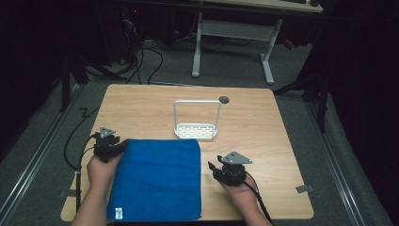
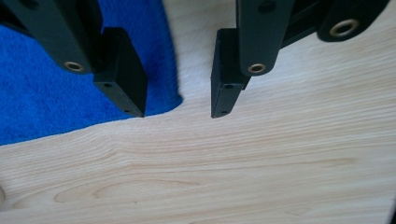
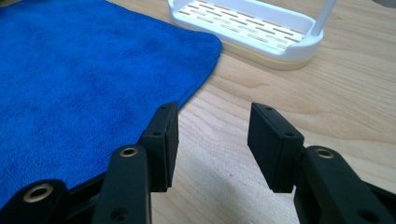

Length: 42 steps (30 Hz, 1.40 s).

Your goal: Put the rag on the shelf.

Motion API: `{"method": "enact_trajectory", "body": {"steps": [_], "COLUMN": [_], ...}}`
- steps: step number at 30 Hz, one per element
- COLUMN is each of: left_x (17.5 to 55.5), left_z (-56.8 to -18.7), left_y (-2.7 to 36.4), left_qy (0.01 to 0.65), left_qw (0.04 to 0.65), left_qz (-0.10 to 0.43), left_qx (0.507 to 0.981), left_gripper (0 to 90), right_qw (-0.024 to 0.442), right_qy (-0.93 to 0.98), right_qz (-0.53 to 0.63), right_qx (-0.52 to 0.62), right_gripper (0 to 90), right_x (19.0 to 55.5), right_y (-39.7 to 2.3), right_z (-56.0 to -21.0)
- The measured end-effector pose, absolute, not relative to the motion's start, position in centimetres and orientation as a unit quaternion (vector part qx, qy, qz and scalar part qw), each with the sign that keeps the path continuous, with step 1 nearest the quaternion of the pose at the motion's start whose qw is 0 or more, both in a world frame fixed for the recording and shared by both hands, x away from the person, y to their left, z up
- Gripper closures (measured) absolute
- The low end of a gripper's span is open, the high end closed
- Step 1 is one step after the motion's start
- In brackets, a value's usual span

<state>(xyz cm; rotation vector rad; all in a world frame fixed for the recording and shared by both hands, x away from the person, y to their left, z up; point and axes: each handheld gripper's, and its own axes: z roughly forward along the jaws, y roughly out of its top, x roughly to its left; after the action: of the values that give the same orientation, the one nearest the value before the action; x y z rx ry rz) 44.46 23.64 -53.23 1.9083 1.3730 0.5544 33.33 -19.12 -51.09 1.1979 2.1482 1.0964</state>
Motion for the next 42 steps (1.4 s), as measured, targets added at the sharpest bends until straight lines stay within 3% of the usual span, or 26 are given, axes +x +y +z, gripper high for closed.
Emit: {"method": "enact_trajectory", "body": {"steps": [13,26,37,42], "left_x": [44.6,44.3,44.2,44.2], "left_z": [-53.4,-53.5,-53.6,-53.6], "left_y": [23.1,23.1,23.1,23.1], "left_qy": [0.532,0.514,0.514,0.513], "left_qw": [0.351,0.368,0.370,0.369], "left_qz": [0.216,0.197,0.196,0.197], "left_qx": [0.740,0.749,0.748,0.750], "left_gripper": [61.5,84.5,86.7,87.1], "right_qw": [0.224,0.202,0.191,0.189], "right_qy": [0.780,0.776,0.772,0.772], "right_qz": [0.398,0.375,0.362,0.361], "right_qx": [0.427,0.465,0.487,0.488], "right_gripper": [53.5,62.4,60.6,65.1], "right_x": [35.4,41.3,43.3,43.4], "right_y": [-17.5,-14.8,-13.4,-13.2], "right_z": [-50.1,-51.9,-53.0,-53.2]}}
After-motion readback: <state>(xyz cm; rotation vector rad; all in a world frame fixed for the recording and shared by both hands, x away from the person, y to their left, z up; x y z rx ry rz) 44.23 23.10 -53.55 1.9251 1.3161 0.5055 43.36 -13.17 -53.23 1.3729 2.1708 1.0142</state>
